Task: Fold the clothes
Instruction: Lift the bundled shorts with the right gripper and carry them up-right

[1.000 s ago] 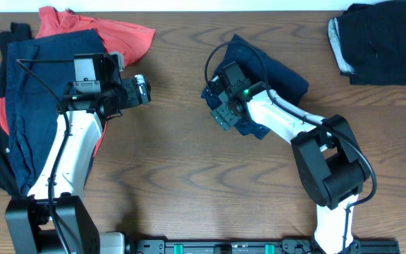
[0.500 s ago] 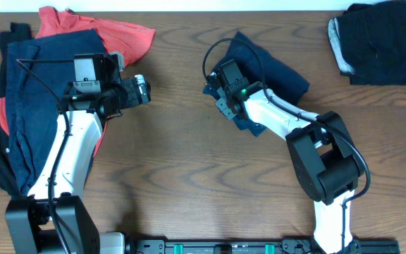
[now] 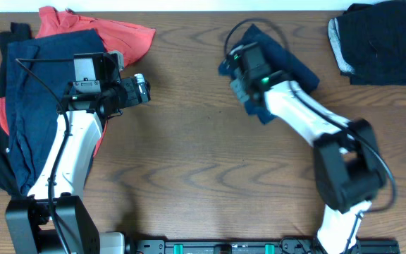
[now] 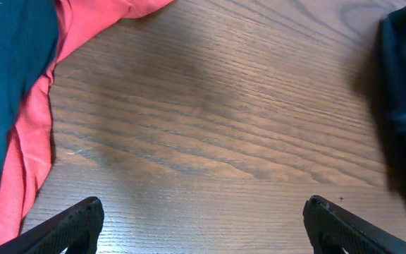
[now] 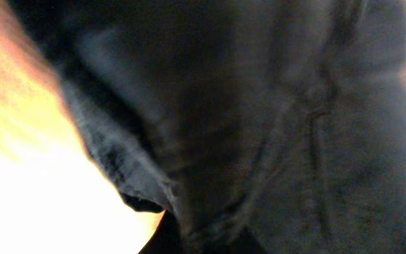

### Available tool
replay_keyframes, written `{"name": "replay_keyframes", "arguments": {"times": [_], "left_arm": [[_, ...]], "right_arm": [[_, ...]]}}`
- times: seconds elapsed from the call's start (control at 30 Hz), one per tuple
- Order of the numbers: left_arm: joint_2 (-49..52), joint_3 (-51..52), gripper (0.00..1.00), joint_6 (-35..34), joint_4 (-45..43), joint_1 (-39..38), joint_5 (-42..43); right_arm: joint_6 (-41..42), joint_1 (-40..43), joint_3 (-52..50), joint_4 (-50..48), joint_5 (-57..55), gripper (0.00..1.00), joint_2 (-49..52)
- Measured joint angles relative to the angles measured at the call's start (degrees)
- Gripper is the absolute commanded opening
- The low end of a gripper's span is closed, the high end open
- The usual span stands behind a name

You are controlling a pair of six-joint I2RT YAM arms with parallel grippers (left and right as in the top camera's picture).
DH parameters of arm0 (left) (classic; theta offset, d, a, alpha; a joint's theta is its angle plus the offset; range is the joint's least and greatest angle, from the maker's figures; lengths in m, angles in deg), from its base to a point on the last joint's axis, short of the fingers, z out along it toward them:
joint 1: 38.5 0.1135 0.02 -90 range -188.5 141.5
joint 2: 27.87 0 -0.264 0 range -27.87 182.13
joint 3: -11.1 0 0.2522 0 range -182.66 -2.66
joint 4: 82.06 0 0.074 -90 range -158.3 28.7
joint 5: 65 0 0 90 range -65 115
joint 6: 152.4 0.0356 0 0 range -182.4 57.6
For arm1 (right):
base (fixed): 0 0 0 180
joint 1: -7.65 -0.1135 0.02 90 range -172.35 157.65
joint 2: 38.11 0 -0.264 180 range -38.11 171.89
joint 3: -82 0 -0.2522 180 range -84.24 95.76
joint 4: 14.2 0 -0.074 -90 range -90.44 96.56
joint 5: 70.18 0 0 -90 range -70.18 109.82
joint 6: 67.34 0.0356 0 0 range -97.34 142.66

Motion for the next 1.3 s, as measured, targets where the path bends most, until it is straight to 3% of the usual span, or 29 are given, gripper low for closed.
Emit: {"name": "replay_keyframes", "arguments": {"times": [0.3,0.87,1.3], "left_arm": [[0.0,0.0,0.92,0.0,-0.1,0.0,-0.6],[0.0,0.0,0.92,0.0,-0.1,0.0,-0.6],[0.0,0.0,0.92,0.0,-0.1,0.0,-0.6]], "right_arm": [[0.0,6.0,2.3,-0.4,-0.4,0.01,-9.7],[-2.7,13.5,14.1,2.6,-2.8,0.01,-10.0],[-9.5,27.2,16.3,-4.9,-11.3,0.01,-9.9]]}}
